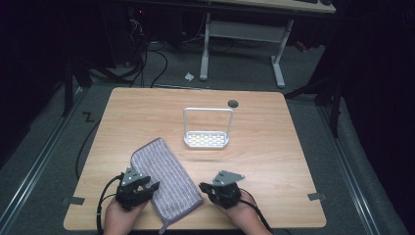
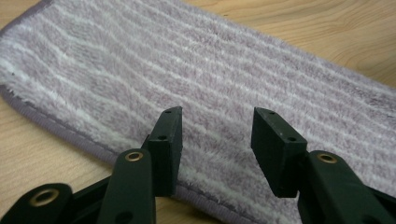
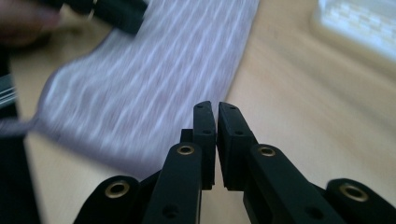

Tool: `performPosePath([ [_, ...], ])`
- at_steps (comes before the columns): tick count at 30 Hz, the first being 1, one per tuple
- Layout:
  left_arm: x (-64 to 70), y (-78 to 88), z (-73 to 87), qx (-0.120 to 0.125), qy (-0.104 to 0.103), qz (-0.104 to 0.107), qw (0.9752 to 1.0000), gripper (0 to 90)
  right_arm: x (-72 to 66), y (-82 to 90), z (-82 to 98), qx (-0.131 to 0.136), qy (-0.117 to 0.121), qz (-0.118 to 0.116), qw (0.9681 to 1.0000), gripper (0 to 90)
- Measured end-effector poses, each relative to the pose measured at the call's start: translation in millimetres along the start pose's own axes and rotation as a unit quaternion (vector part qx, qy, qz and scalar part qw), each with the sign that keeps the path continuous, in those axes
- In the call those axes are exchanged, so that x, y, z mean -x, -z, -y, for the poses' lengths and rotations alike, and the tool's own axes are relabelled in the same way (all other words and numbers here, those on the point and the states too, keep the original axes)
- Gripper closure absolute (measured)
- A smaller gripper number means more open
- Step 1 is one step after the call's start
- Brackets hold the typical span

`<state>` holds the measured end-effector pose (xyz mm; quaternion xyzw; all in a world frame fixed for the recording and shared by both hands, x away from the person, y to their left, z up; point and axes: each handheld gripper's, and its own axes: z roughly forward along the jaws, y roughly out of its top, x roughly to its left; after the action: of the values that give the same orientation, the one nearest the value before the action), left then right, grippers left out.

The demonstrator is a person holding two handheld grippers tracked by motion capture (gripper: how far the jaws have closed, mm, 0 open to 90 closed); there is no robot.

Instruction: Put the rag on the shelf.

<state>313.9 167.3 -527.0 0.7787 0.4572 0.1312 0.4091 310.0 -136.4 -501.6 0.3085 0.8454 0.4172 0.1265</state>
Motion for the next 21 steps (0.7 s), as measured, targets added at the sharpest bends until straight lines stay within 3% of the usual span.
performPosePath([
  [3, -0.7, 1.3, 1.3, -0.005, -0.006, -0.005, 1.0000, 56.5, 5.3, -36.4, -29.1, -0.006, 0.003, -0.009, 0.9999, 87.2],
  [4, -0.5, 1.6, 1.4, -0.011, -0.015, -0.009, 0.9998, 65.0, 6.2, -48.7, -37.5, -0.012, 0.004, -0.011, 0.9999, 87.2],
  [5, -0.5, 1.6, 1.4, -0.011, -0.015, -0.009, 0.9998, 69.8, 6.2, -48.7, -37.5, -0.012, 0.004, -0.011, 0.9999, 87.2],
  [6, -0.7, 0.9, 1.9, -0.017, -0.026, -0.016, 0.9994, 72.3, 9.2, -74.6, -50.8, -0.034, 0.005, -0.014, 0.9993, 87.5],
  [10, 1.7, -0.9, 3.9, -0.017, -0.033, -0.007, 0.9993, 73.8, 12.1, -95.6, -47.3, -0.069, 0.013, -0.006, 0.9975, 88.5],
  [14, 15.2, -3.8, 5.5, -0.019, -0.045, 0.032, 0.9983, 72.9, 7.7, -68.8, -22.6, -0.059, 0.024, -0.012, 0.9979, 88.7],
  [18, 44.0, -12.5, 4.1, -0.028, -0.069, 0.093, 0.9928, 66.5, 1.4, -26.6, 10.2, -0.058, 0.012, -0.013, 0.9982, 88.6],
  [19, 44.0, -12.5, 4.1, -0.028, -0.069, 0.093, 0.9928, 63.4, -0.1, -13.6, 20.6, -0.056, 0.006, -0.013, 0.9983, 88.3],
  [21, 56.4, -13.5, -0.4, -0.027, -0.093, 0.100, 0.9903, 58.6, -1.0, 1.6, 29.4, -0.049, -0.006, -0.012, 0.9987, 85.8],
])
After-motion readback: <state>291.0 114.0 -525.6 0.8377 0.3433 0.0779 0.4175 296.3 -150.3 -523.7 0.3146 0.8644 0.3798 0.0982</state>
